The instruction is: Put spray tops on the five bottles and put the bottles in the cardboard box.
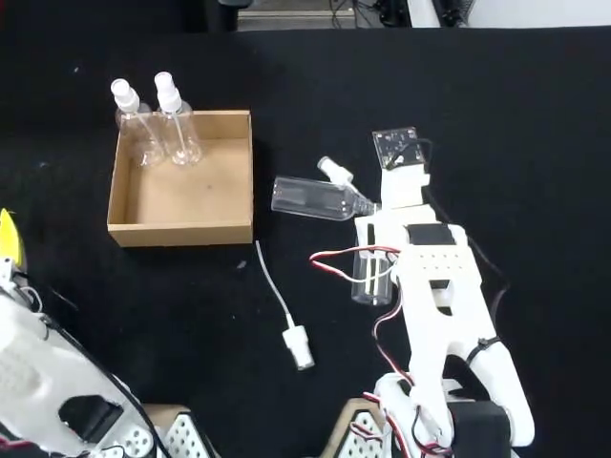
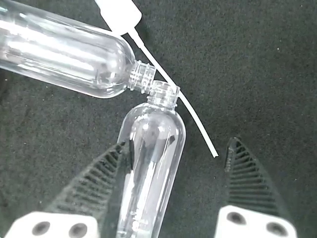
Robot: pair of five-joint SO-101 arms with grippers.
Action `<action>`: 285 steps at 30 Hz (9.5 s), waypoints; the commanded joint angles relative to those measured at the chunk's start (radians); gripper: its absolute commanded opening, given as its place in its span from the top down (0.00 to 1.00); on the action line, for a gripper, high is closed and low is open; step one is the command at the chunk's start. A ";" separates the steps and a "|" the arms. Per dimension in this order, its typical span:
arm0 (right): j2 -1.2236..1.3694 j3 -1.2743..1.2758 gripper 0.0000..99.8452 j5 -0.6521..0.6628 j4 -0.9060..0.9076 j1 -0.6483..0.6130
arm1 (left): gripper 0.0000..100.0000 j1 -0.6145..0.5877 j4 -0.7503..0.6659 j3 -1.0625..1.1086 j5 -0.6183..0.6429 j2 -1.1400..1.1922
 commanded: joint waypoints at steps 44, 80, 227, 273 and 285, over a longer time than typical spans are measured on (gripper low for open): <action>-0.061 -0.008 0.73 0.000 -0.025 0.002 | 0.56 -0.065 2.337 -0.180 -0.012 -1.459; -0.061 -0.008 0.73 0.000 -0.026 0.000 | 0.56 -0.002 2.455 0.067 -0.118 -2.107; -0.061 0.045 0.73 -0.006 -0.166 0.084 | 0.97 1.124 0.744 -0.137 0.038 -0.678; -0.061 0.041 0.73 0.000 -0.166 0.084 | 0.97 1.058 0.399 -0.653 0.044 0.206; -0.061 0.039 0.73 0.000 -0.166 0.084 | 0.97 1.063 0.404 -0.645 0.046 0.239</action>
